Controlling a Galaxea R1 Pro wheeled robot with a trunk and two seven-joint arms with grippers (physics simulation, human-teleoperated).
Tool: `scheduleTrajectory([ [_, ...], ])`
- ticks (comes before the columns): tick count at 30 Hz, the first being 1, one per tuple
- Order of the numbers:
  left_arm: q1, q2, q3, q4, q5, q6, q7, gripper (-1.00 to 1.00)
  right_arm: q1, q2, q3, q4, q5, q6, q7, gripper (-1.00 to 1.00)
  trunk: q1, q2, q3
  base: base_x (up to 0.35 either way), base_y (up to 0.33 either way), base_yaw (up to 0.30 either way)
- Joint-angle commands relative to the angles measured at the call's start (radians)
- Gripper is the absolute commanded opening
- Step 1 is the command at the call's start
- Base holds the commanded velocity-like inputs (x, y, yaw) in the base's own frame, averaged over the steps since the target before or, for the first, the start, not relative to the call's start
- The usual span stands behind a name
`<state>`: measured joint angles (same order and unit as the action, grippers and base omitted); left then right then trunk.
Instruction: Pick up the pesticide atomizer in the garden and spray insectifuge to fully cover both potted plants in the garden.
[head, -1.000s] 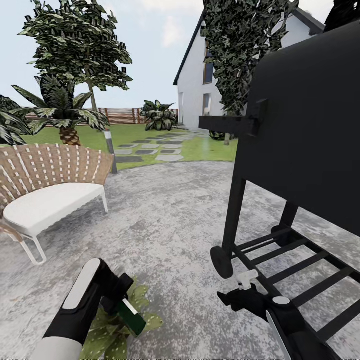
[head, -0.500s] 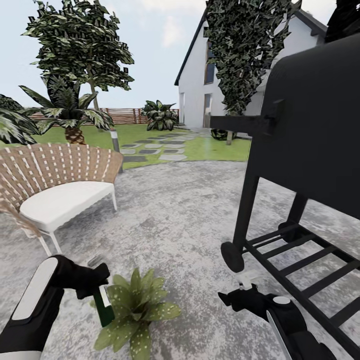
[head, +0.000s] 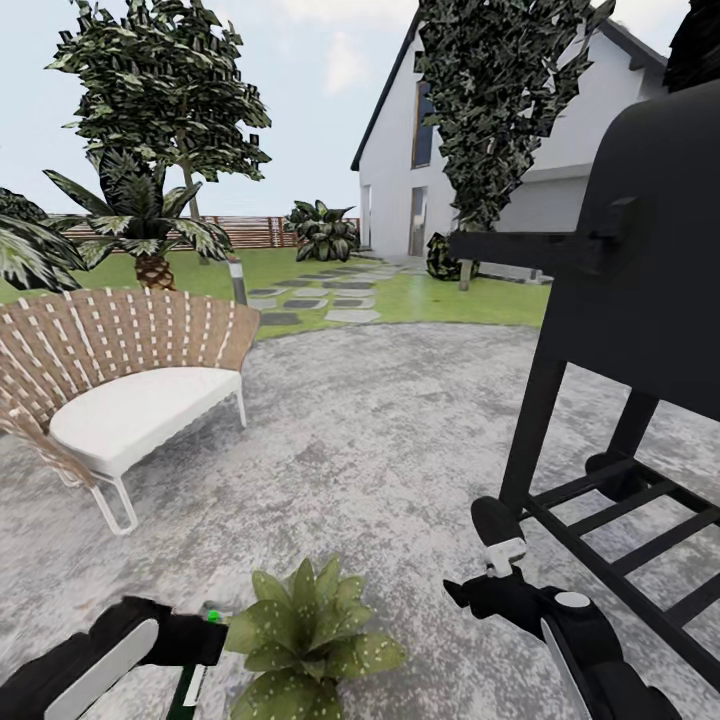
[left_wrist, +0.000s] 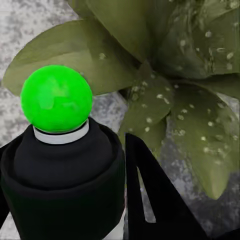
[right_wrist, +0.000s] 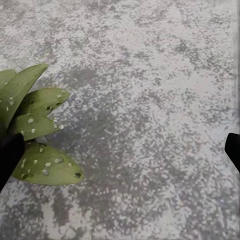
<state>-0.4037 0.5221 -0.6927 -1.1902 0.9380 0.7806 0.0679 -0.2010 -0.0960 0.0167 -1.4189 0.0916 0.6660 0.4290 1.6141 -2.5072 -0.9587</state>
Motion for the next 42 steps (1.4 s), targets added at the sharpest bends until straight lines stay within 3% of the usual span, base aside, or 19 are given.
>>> scheduleTrajectory([
  [1,0.000,-0.004,-0.023,0.120,-0.130,-0.125,-0.182,-1.00,0.000,0.000,-0.004,0.001,-0.001,0.001,-0.002,1.00,0.000,0.000,0.000,0.023,0.012,0.000],
  [3,0.000,-0.008,-0.025,0.156,-0.151,-0.146,-0.207,-1.00,0.000,0.000,-0.004,0.001,-0.001,0.002,-0.001,1.00,0.000,0.000,0.000,0.007,0.003,0.000],
  [4,0.001,-0.004,-0.027,0.170,-0.154,-0.153,-0.190,-1.00,-0.001,-0.001,-0.005,0.000,-0.001,0.010,-0.001,1.00,0.000,0.000,0.000,0.001,0.106,0.000],
  [5,0.002,-0.004,-0.031,0.217,-0.158,-0.191,-0.187,-1.00,-0.001,-0.003,-0.023,-0.001,-0.001,0.030,-0.001,1.00,0.000,0.000,0.000,0.000,0.226,0.000],
  [6,0.006,-0.004,-0.055,0.285,-0.157,-0.316,-0.199,-1.00,-0.005,-0.003,-0.089,-0.001,-0.001,0.051,0.000,1.00,0.000,0.000,0.000,0.000,0.304,0.000],
  [8,0.010,-0.010,-0.097,0.315,-0.156,-0.377,-0.204,-1.00,-0.008,-0.002,-0.111,-0.001,-0.001,0.056,0.000,1.00,0.000,0.000,0.000,0.000,0.325,0.000],
  [10,0.014,-0.015,-0.126,0.368,-0.154,-0.395,-0.205,-1.00,-0.010,-0.002,-0.117,-0.001,-0.001,0.057,0.000,1.00,0.000,0.000,0.000,0.000,0.337,0.000],
  [12,0.015,-0.061,-0.131,0.447,-0.160,-0.400,-0.206,-1.00,-0.012,-0.003,-0.118,-0.002,-0.001,0.054,0.000,1.00,0.000,0.000,0.000,0.000,0.338,-0.004],
  [13,0.016,-0.069,-0.133,0.457,-0.161,-0.401,-0.206,-1.00,-0.012,-0.003,-0.118,-0.002,-0.001,0.055,0.000,1.00,0.000,0.000,0.000,0.000,0.339,-0.097],
  [21,0.016,-0.103,-0.135,0.473,-0.162,-0.439,-0.209,-1.00,-0.017,-0.003,-0.116,-0.002,-0.001,0.058,0.000,1.00,0.000,0.000,0.000,0.022,0.338,-0.277],
  [23,0.016,-0.103,-0.136,0.474,-0.163,-0.480,-0.208,-1.00,-0.017,-0.003,-0.115,-0.002,-0.001,0.057,0.000,1.00,0.000,0.000,0.000,0.038,0.121,-0.211],
  [25,0.015,-0.109,-0.136,0.465,-0.173,-0.477,-0.200,-1.00,-0.017,-0.002,-0.112,-0.002,-0.001,0.057,0.000,1.00,0.000,0.000,0.000,0.008,0.025,-0.050],
  [26,0.014,-0.112,-0.134,0.462,-0.200,-0.461,-0.199,-1.00,-0.017,-0.002,-0.098,-0.002,-0.001,0.057,0.000,1.00,0.000,0.000,0.000,0.002,0.008,-0.015],
  [27,0.012,-0.125,-0.128,0.448,-0.270,-0.424,-0.201,-1.00,-0.017,-0.001,-0.054,-0.002,0.000,0.057,-0.001,1.00,0.000,0.000,0.000,0.001,0.002,-0.004],
  [30,0.007,-0.128,-0.120,0.398,-0.301,-0.352,-0.203,-1.00,-0.017,-0.002,-0.031,-0.002,0.000,0.057,-0.002,1.00,0.000,0.000,0.000,0.000,0.001,-0.001],
  [32,-0.001,-0.132,-0.113,0.384,-0.309,-0.307,-0.183,-1.00,-0.017,-0.002,-0.029,-0.001,0.000,0.057,-0.003,1.00,0.000,0.000,0.000,0.000,0.000,0.000],
  [37,-0.015,-0.122,-0.105,0.356,-0.312,-0.300,-0.179,-1.00,-0.017,-0.002,-0.030,-0.002,0.000,0.057,-0.003,1.00,0.000,0.000,0.000,0.000,0.000,0.000],
  [40,-0.015,-0.102,-0.103,0.257,-0.312,-0.300,-0.181,-1.00,-0.017,-0.002,-0.030,-0.001,0.000,0.057,-0.003,1.00,0.000,0.000,0.000,0.000,0.000,0.000],
  [42,-0.015,-0.099,-0.105,0.236,-0.312,-0.298,-0.181,-1.00,-0.016,-0.002,-0.030,-0.001,0.000,0.057,-0.003,1.00,0.000,0.000,0.000,0.000,0.000,0.000],
])
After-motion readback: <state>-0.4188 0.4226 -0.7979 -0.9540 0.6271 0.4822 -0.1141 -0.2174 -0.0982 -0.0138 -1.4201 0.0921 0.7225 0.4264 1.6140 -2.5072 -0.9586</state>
